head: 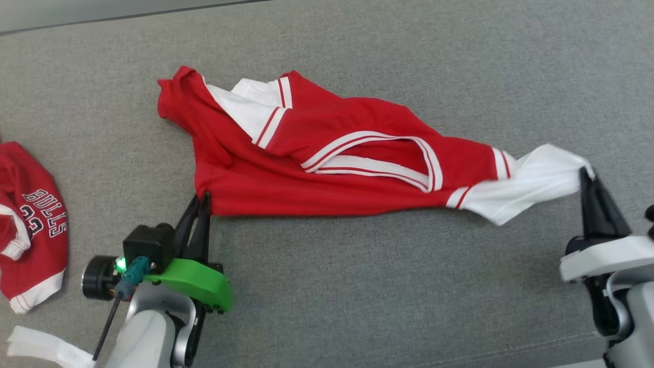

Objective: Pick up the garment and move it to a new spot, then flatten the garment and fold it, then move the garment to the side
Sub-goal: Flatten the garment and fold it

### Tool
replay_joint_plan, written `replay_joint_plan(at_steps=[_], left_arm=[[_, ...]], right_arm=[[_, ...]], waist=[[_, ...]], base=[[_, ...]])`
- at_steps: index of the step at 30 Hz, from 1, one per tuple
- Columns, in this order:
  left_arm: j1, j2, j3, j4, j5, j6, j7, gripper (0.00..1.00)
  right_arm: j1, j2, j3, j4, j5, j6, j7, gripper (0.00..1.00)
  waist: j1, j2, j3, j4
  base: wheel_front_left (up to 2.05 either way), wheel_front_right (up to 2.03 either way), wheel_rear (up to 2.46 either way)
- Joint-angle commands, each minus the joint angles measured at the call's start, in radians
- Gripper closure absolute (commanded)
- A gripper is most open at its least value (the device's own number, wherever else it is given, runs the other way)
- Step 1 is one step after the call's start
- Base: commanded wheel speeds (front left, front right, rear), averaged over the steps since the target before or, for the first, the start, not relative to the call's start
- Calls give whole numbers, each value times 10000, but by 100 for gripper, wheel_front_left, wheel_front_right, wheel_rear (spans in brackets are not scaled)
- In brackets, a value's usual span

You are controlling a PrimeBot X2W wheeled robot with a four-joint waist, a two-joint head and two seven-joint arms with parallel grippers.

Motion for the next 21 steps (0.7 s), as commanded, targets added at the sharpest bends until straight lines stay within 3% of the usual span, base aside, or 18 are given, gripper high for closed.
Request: replay_joint_plan(at_steps=[1,9,14,21], left_arm=[[29,176,74,-539,133,116,-55,100],[-1114,994,375,-4398,1100,537,228,100],[-2650,1426,513,-5964,1489,358,792,100],[-4791,1741,674,-6496,1435,-15,1661,100]], right_arm=[[32,-174,-246,-604,-93,-10,-47,100],[-378,-676,-1481,-4582,-1014,-10,263,100],[-1456,-1274,-2406,-6645,-1351,-10,1225,100],[-3209,-2452,-2904,-7452,-1038,-10,2397,100]], waist=[[0,0,-206,60],[0,0,-936,195],[0,0,-1292,243],[0,0,-1369,284]], base=[[0,0,0],[0,0,0],[0,0,0],[0,0,0]])
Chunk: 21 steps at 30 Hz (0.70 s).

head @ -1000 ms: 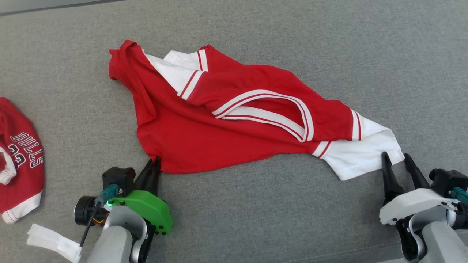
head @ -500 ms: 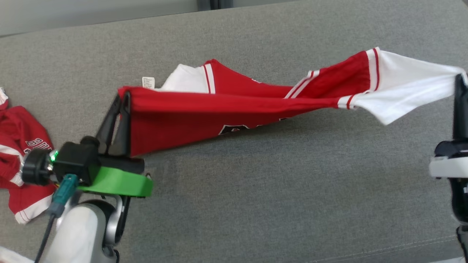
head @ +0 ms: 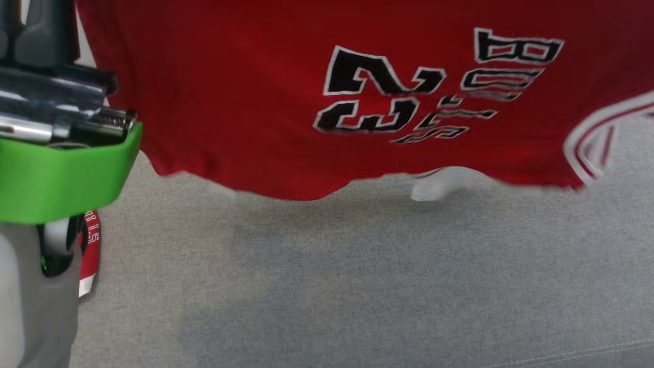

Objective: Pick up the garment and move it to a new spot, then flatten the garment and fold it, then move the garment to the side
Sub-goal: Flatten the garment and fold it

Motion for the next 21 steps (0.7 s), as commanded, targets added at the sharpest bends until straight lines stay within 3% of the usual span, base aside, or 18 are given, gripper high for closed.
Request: replay_joint_plan(at_steps=[1,6,10,16,21], left_arm=[[-379,11,-25,192,-171,-98,182,100],[-1240,-268,-223,1189,-566,-313,415,100],[-1954,-724,-413,2954,-1114,-533,139,100],[-3774,-1273,-630,6663,-1520,-939,-1352,100],[-5376,-1243,-380,9675,-1632,-1069,-2720,100]], right_arm=[[-367,-192,-6,125,169,-10,207,100],[-1453,-762,583,986,616,-10,488,100],[-2385,-983,1370,2442,910,-10,334,100],[-4444,-832,2753,4896,966,-10,-346,100],[-6462,-304,3723,6829,873,-12,-1156,100]], waist=[[0,0,86,24],[0,0,535,71],[0,0,871,168],[0,0,937,297],[0,0,769,131]], base=[[0,0,0],[0,0,0],[0,0,0],[0,0,0],[0,0,0]])
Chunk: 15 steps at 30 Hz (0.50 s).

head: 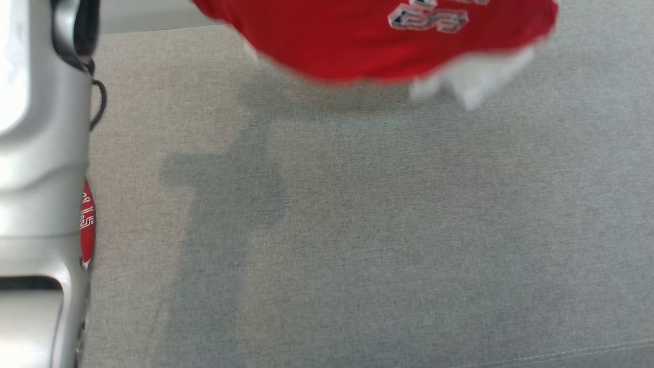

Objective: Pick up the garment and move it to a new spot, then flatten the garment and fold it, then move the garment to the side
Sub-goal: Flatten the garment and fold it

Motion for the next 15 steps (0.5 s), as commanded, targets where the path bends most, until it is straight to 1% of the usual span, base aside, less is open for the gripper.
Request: replay_joint_plan(at_steps=[1,3,7,9,15], left_arm=[[-403,77,156,553,-41,0,-192,100],[-790,153,330,1463,-133,66,-343,100],[-663,95,359,3367,-290,39,-447,100],[-380,-73,360,4099,-397,8,-509,100],[1049,-635,598,6218,-940,-74,-749,100]], right_arm=[[-411,117,198,460,-31,-12,-186,100],[-917,375,606,1237,9,-14,-351,100],[-1073,971,1445,2898,208,-12,-616,100],[-795,1235,1711,3639,345,-14,-705,100],[550,2330,2672,5797,965,-14,-1094,100]], waist=[[-1,0,-117,-132],[-1,0,-40,-223],[-1,0,140,-288],[-1,0,260,-282],[-1,0,677,-289]], base=[[0,0,0],[0,0,0],[0,0,0],[0,0,0],[0,0,0]])
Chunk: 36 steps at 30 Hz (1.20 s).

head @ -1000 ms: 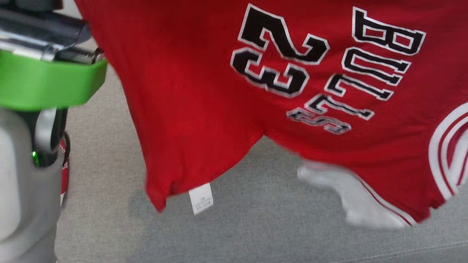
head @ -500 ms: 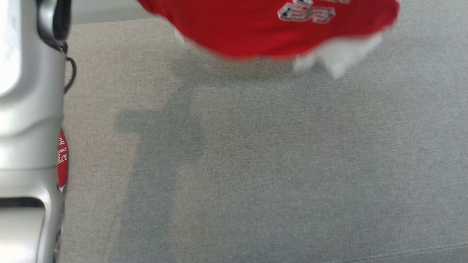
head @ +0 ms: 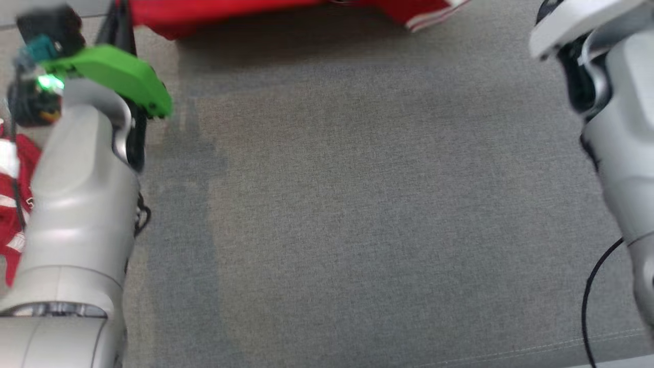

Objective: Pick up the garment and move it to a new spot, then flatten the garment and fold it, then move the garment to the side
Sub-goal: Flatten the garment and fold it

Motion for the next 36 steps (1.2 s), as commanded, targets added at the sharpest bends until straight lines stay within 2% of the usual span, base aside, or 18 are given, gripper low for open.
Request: replay_joint_plan(at_steps=[1,4,7,11,17,22,27,31,36], left_arm=[[426,-95,62,304,-130,-33,-61,100],[1195,-275,175,856,-330,-60,-123,100],[1892,-388,259,1076,-450,-1,-136,100],[2829,-370,400,471,-376,45,-144,100],[5246,-289,657,-1731,112,260,-138,100],[7650,-323,916,-3717,398,443,-138,100],[9480,-268,921,-5670,492,727,-52,100],[10990,-164,906,-7779,409,1109,893,100],[12168,23,835,-10023,294,1498,2543,100]], right_arm=[[455,95,171,367,167,-12,-107,100],[1216,456,539,1010,588,-12,-237,100],[1990,549,722,1215,988,-12,-303,100],[3355,464,424,225,1198,-12,-290,100],[6301,374,-626,-2178,840,-12,-290,100],[9109,629,-1547,-4253,337,-12,-291,100],[11271,900,-2437,-5921,-143,-14,-209,100],[12636,1223,-3087,-7352,-502,-14,458,100],[13261,1476,-3474,-8520,-678,-14,1317,100]], waist=[[0,0,146,19],[0,0,195,43],[0,0,202,58],[0,0,29,85],[0,0,-708,23],[0,0,-1402,-12],[0,0,-1808,-31],[0,0,-2003,-65],[0,0,-2015,-130]], base=[[0,0,0],[0,0,0],[0,0,0],[0,0,0],[0,0,0],[0,0,0],[0,0,0],[0,0,0],[0,0,0]])
